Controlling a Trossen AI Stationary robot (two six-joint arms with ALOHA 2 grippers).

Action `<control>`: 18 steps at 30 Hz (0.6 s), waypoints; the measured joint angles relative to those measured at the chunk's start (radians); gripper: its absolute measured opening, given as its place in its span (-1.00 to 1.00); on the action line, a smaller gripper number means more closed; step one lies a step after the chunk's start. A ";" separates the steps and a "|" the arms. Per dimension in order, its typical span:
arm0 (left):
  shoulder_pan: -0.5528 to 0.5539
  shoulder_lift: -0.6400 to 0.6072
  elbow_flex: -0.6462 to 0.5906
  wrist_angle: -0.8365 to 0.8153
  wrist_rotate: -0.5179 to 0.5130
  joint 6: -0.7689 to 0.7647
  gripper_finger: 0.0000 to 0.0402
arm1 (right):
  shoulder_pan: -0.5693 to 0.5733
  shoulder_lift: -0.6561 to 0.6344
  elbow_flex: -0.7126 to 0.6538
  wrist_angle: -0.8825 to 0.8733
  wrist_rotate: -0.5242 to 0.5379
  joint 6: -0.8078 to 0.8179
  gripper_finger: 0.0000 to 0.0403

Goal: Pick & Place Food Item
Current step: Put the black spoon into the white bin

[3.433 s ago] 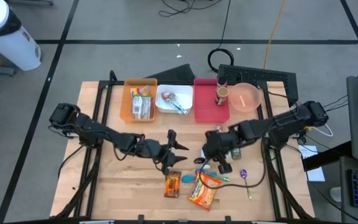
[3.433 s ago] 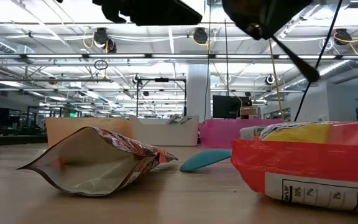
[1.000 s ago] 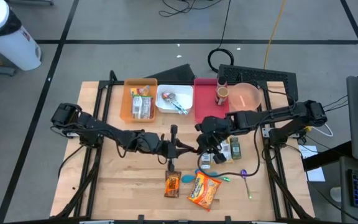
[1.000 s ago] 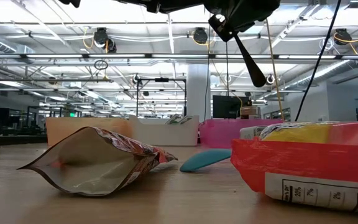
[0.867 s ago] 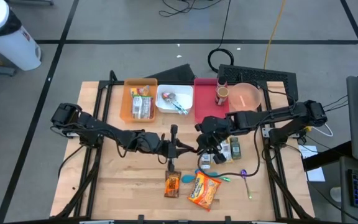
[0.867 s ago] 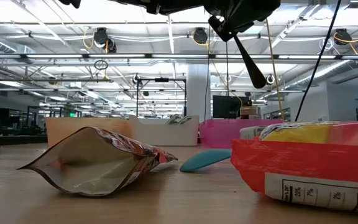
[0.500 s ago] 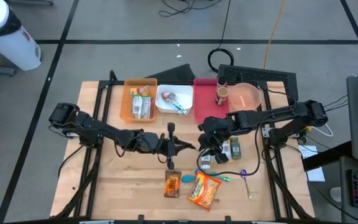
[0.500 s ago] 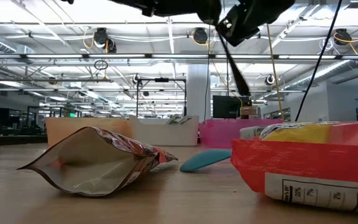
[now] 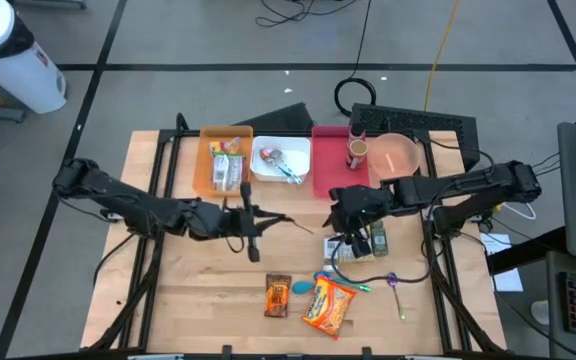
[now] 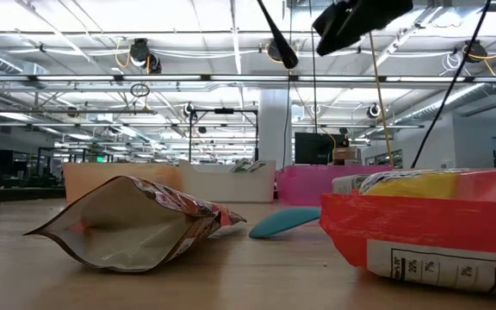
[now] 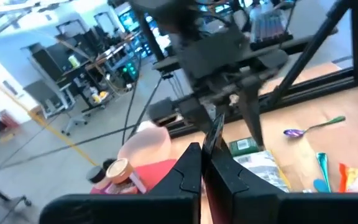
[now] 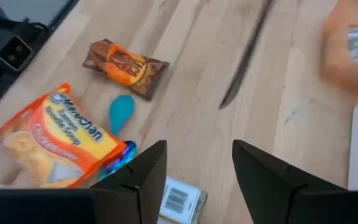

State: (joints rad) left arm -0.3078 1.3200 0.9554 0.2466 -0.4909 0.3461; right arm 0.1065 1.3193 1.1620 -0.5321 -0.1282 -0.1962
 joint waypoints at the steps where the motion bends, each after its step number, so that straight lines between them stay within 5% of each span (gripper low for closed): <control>1: 0.002 -0.012 0.000 -0.013 -0.012 -0.016 -0.98 | 0.001 -0.009 -0.034 0.035 0.008 -0.004 -0.14; 10: 0.116 -0.098 -0.034 -0.115 -0.008 -0.169 -0.96 | 0.000 -0.070 -0.411 0.656 0.157 -0.011 -0.15; 18: 0.195 -0.151 -0.229 0.141 0.093 -0.207 -0.95 | -0.003 -0.068 -0.716 1.326 0.236 -0.055 -0.17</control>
State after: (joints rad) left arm -0.1125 1.1692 0.7264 0.3874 -0.3976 0.1394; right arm 0.1040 1.2510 0.4455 0.7941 0.1080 -0.2510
